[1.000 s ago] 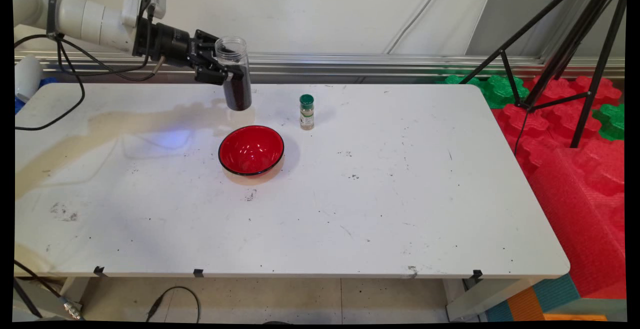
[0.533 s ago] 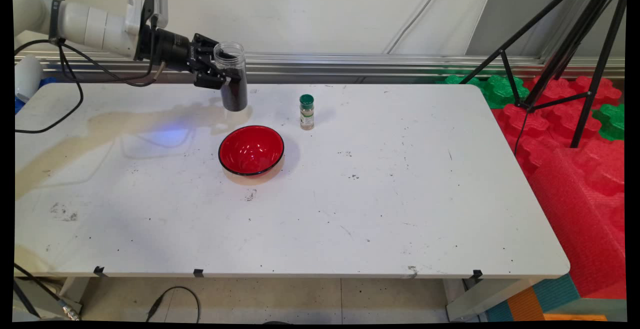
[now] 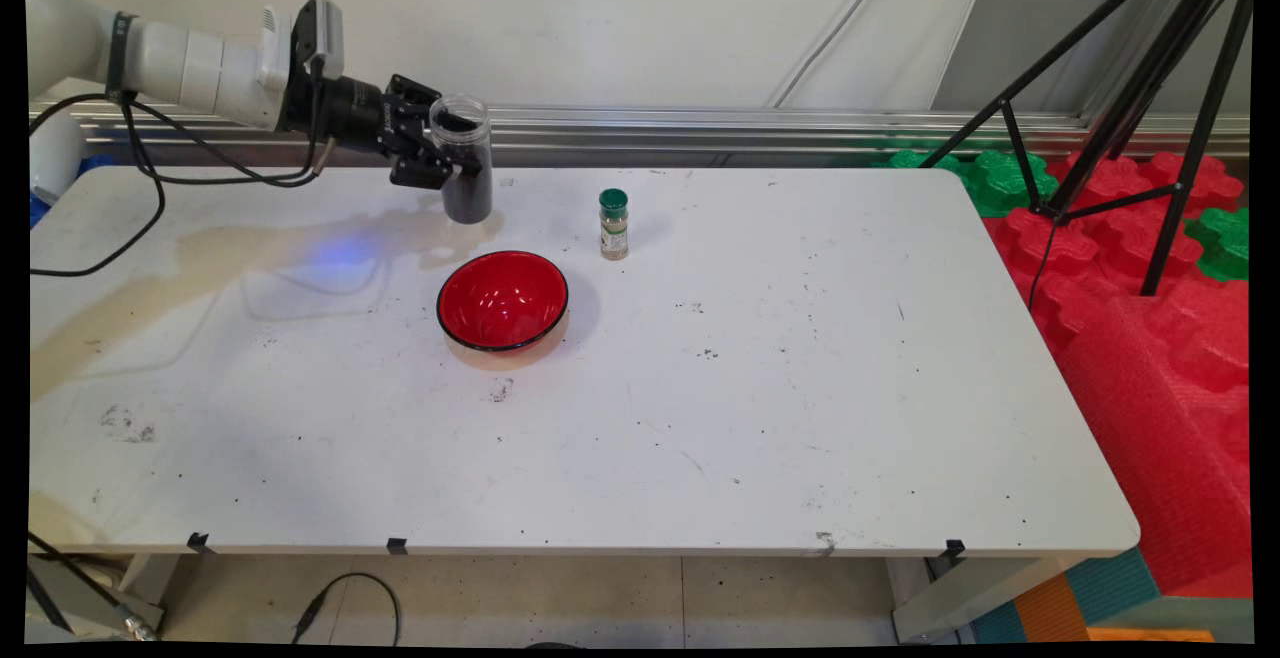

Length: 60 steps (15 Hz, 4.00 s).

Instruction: Pour the black seasoning powder in the red bowl

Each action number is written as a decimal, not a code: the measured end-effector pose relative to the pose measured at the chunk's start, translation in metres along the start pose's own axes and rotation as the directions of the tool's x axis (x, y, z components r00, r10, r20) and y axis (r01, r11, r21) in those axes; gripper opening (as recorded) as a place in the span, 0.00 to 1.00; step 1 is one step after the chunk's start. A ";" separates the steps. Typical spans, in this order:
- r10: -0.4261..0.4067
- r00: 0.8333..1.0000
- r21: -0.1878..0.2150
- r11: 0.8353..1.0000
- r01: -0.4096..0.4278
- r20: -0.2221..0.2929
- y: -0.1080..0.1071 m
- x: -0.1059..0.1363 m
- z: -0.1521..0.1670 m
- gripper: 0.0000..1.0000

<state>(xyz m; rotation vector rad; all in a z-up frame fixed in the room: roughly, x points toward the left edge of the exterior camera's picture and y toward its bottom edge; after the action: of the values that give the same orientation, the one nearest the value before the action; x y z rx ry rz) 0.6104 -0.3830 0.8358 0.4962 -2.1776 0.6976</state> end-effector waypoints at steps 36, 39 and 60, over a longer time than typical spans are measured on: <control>0.686 0.727 0.016 0.727 -0.686 0.022 0.043 -0.018 0.025 0.00; 0.721 0.692 0.014 0.692 -0.721 0.028 0.046 -0.020 0.026 0.00; 0.923 0.382 0.017 0.382 -0.924 0.037 0.065 -0.019 0.024 0.00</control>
<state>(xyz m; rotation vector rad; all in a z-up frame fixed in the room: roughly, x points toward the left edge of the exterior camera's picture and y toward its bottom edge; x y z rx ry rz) 0.5732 -0.3450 0.7871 -0.8692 -2.3437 1.3087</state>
